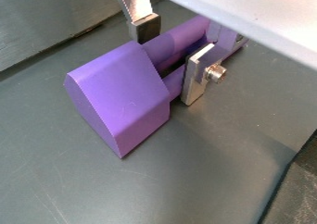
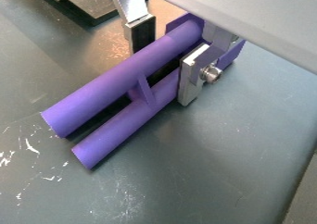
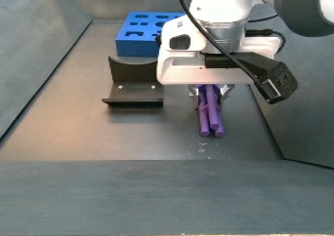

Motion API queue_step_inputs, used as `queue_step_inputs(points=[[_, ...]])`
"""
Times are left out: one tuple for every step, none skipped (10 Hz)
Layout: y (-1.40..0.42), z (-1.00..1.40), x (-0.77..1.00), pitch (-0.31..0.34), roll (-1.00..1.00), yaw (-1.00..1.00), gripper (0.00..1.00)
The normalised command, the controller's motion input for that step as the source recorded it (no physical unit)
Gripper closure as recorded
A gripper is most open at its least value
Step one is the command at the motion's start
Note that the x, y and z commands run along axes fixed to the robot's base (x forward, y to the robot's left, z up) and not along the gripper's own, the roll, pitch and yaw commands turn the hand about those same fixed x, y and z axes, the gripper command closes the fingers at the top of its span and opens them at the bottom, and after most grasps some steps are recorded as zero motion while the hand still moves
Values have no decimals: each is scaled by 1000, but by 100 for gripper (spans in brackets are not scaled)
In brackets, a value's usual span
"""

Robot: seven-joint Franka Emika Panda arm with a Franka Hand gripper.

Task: Pick up the 3 prong object. Move up. Rotate the 3 prong object. Place the 3 prong object on the fixture. Regrasp the 3 prong object. Move to above the board. Insert the 3 prong object.
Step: Move up, then place the 3 prong object on the fixture.

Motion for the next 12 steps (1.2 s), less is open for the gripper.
queue_step_inputs(points=[[0,833,0,0,0,0,100],[-6,803,-17,13,-7,1,100],[-11,710,-26,24,-28,7,100],[-7,598,-18,32,-52,14,100],[-2,437,-12,44,-84,17,100],[-2,316,-15,42,-106,12,100],[0,238,-16,37,-119,8,100],[0,1000,0,0,0,0,100],[0,1000,-3,7,-8,-6,100],[-5,1000,-9,11,-30,-1,100],[-5,1000,-14,17,-53,5,100],[-5,1000,-17,18,-76,7,100]])
